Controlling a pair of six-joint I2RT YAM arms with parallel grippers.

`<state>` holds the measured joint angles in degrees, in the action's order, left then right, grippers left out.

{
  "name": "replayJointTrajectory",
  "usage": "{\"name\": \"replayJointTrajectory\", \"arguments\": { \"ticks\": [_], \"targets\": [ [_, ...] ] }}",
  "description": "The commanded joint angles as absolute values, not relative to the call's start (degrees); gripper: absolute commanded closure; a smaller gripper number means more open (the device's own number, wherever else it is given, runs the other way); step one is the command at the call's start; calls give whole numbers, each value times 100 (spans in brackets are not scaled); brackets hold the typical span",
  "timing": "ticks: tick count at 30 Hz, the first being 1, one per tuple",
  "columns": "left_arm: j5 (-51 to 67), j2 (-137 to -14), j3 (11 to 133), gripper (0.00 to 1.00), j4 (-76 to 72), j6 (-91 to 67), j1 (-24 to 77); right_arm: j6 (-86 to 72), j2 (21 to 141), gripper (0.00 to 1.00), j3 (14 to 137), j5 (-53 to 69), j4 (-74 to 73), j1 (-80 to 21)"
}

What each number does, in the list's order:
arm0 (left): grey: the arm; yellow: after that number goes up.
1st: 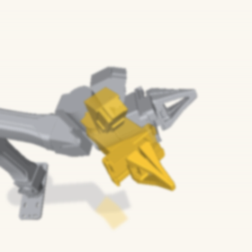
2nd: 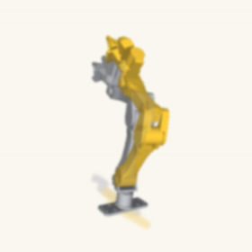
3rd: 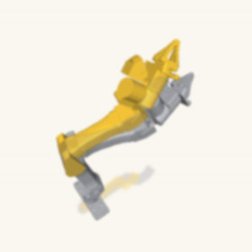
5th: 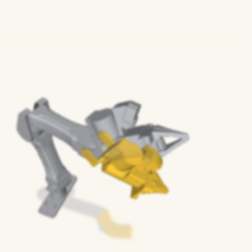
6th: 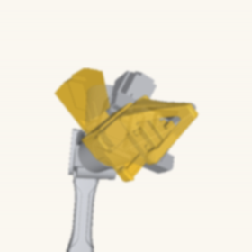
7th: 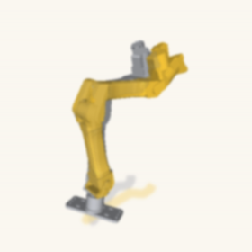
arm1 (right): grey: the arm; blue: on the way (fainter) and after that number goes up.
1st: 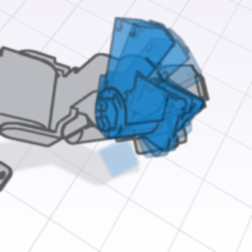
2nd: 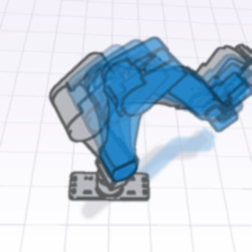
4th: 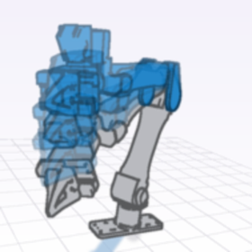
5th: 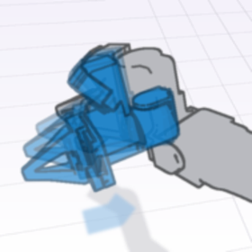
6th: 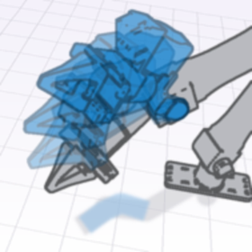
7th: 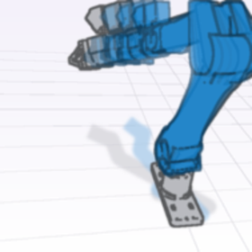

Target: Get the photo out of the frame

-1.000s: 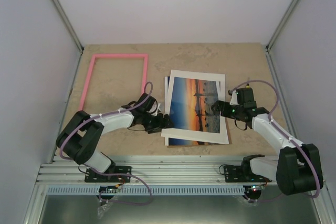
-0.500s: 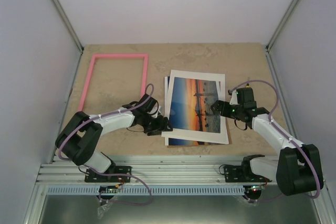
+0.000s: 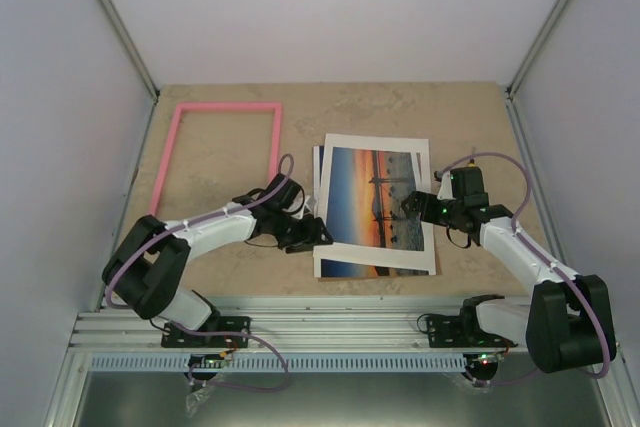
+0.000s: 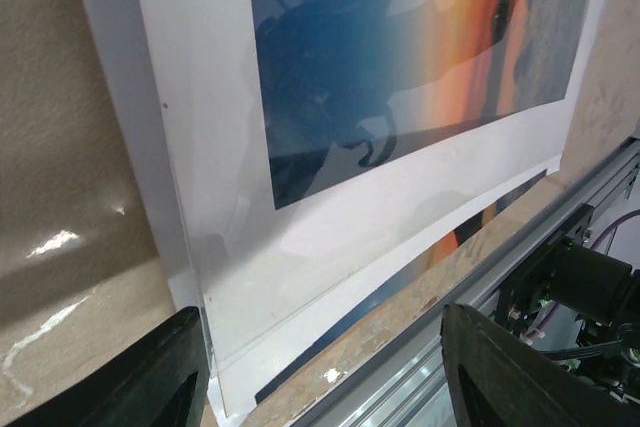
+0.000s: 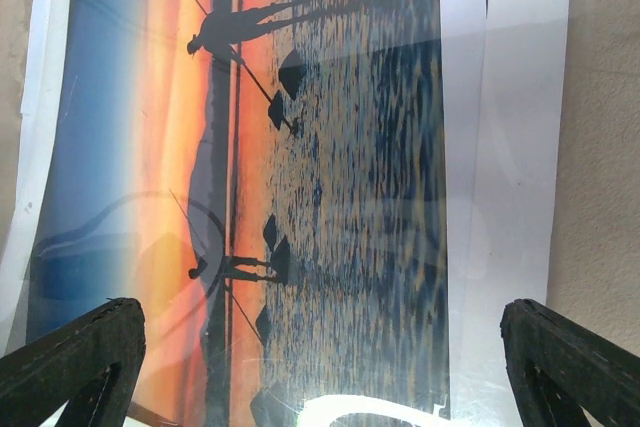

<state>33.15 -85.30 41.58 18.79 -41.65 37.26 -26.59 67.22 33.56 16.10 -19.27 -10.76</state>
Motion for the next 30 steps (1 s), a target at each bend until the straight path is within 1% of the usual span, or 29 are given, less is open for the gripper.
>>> {"name": "replayJointTrajectory", "arguments": {
  "ticks": [1,5,11,18,23,27,30],
  "targets": [
    [3348,-8455,4412,36,1883,-4193,3795,-2671,6677,2,3338,1696,-1887,-1107],
    [3347,-8635,4618,36,1839,-4174,3931,-2659,6663,2,3374,1716,-1892,-1107],
    [3357,-9236,5043,36,1668,-4132,4208,-2640,6653,2,3401,1755,-1884,-1108],
    [3378,-10100,5872,37,1633,-3997,4540,-2595,6644,2,3427,1767,-1901,-1107],
    [3328,-10463,6343,37,1683,-3959,4715,-2532,6642,2,3467,1776,-1927,-1107],
    [3109,-10446,6339,32,1805,-3911,4729,-2459,6637,2,3492,1818,-1944,-1107],
    [2780,-10150,6194,27,1929,-3899,4721,-2422,6650,2,3515,1866,-1943,-1116]
  ]
}}
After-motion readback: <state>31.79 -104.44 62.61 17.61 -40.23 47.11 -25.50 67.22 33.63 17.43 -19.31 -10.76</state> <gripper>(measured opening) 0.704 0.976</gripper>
